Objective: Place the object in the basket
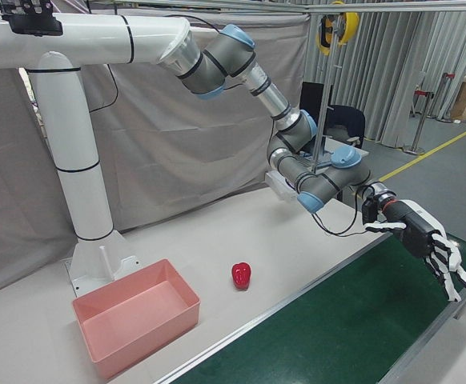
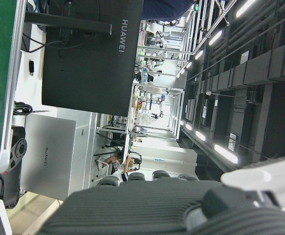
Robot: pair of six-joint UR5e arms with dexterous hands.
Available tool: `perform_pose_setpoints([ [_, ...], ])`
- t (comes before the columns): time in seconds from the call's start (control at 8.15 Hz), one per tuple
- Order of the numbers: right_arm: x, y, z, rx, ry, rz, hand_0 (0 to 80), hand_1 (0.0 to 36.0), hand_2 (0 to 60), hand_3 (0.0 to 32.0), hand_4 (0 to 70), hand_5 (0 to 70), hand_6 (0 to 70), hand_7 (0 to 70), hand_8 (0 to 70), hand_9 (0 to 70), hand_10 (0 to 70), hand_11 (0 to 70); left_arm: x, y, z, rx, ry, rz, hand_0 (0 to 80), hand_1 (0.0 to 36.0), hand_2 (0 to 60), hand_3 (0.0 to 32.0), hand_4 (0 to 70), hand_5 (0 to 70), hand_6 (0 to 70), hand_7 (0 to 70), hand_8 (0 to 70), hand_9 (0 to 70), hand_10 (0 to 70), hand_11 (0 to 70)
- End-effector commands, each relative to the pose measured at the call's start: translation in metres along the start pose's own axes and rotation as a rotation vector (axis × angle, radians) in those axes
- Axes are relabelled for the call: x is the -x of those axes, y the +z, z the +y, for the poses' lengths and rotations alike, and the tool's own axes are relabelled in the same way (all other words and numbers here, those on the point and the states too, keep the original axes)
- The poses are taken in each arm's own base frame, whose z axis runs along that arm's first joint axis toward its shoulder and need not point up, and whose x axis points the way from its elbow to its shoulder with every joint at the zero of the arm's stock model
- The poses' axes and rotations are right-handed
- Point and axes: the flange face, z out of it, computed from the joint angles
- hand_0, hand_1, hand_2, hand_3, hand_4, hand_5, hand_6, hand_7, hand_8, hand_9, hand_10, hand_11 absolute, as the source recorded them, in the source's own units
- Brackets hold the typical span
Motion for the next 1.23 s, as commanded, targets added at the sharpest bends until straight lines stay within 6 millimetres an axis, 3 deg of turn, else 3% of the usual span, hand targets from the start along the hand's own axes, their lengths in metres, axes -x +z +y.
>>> perform_pose_setpoints([
  [0.0, 0.0, 0.0, 0.0, 0.0, 0.0, 0.0, 0.0, 0.0, 0.0, 0.0, 0.0, 0.0, 0.0, 0.0, 0.0, 0.0, 0.0, 0.0, -0.007, -0.002, 0.0, -0.001, 0.002, 0.01, 48.0, 7.9, 0.0, 22.2, 1.9, 29.9, 4.1, 8.4, 14.2, 13.5, 1.7, 3.6],
  [1.1, 0.0, 0.0, 0.0, 0.0, 0.0, 0.0, 0.0, 0.0, 0.0, 0.0, 0.0, 0.0, 0.0, 0.0, 0.0, 0.0, 0.0, 0.0, -0.011, -0.002, 0.011, 0.015, -0.005, 0.017, 47.8, 7.7, 0.0, 20.6, 2.8, 30.5, 4.1, 8.3, 14.5, 13.6, 1.8, 3.7],
])
